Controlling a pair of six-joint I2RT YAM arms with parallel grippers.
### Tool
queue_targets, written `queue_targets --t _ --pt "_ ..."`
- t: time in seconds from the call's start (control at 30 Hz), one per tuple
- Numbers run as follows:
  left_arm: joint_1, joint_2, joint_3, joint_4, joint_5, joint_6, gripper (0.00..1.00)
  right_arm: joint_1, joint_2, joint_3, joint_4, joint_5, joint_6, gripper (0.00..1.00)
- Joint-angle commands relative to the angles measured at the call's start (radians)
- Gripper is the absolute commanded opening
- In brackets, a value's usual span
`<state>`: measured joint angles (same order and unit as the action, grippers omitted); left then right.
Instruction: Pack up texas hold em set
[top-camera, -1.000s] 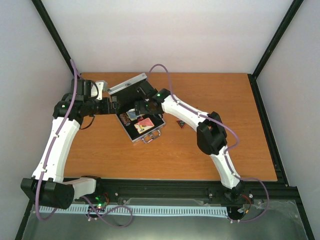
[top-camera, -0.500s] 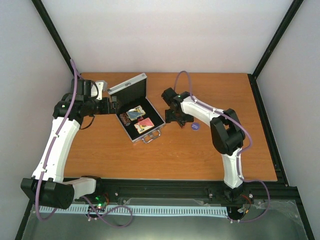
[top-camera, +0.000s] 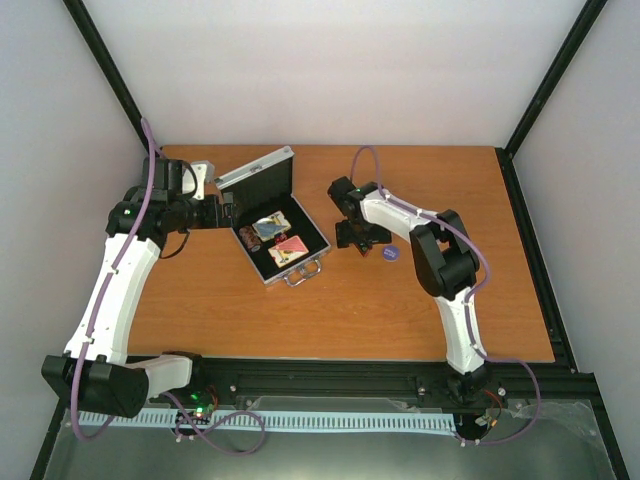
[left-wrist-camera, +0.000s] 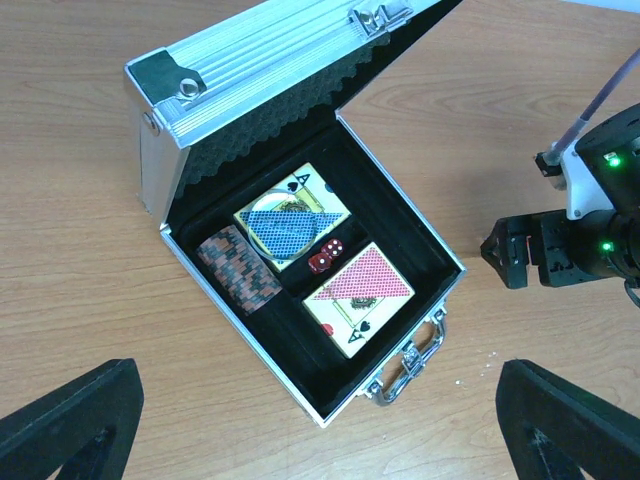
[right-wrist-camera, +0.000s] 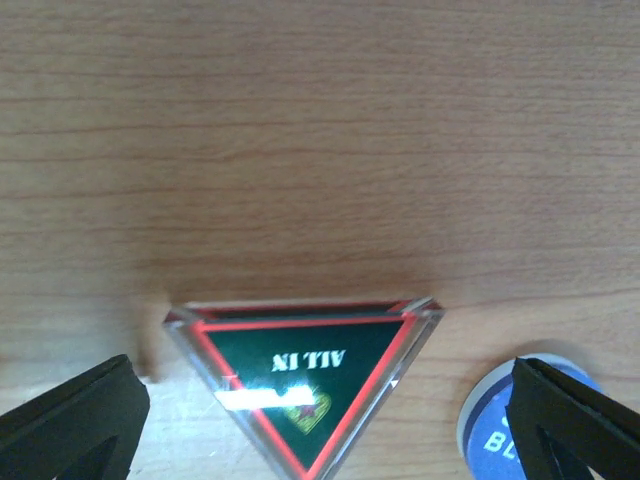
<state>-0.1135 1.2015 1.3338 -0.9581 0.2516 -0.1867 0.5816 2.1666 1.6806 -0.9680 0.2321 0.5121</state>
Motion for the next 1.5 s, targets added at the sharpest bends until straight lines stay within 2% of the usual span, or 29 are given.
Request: queue_targets --t 0.0,0.47,0.77,1.03,1.47 --pt "-0.002 -0.008 0.011 -0.002 -0.016 0.001 1.00 -0.026 0.024 0.016 0.023 0.011 -0.061 1.00" --pt "-0.002 0.011 0.020 -0.001 -0.036 0.003 1.00 -0.077 0.098 0.029 0.058 -0.096 -0.170 1.00" --pt "-0.002 0.026 0.022 0.004 -0.038 0.005 1.00 -0.077 0.088 -0.056 0.087 -0.139 -0.167 0.99" --pt "-0.002 0.025 0.018 0.005 -0.033 0.006 1.00 -0.077 0.073 -0.133 0.101 -0.163 -0.167 0.83" --pt "-0.002 0.008 0.016 0.004 -0.027 0.004 1.00 -0.077 -0.008 -0.153 0.098 -0.158 -0.137 0.73"
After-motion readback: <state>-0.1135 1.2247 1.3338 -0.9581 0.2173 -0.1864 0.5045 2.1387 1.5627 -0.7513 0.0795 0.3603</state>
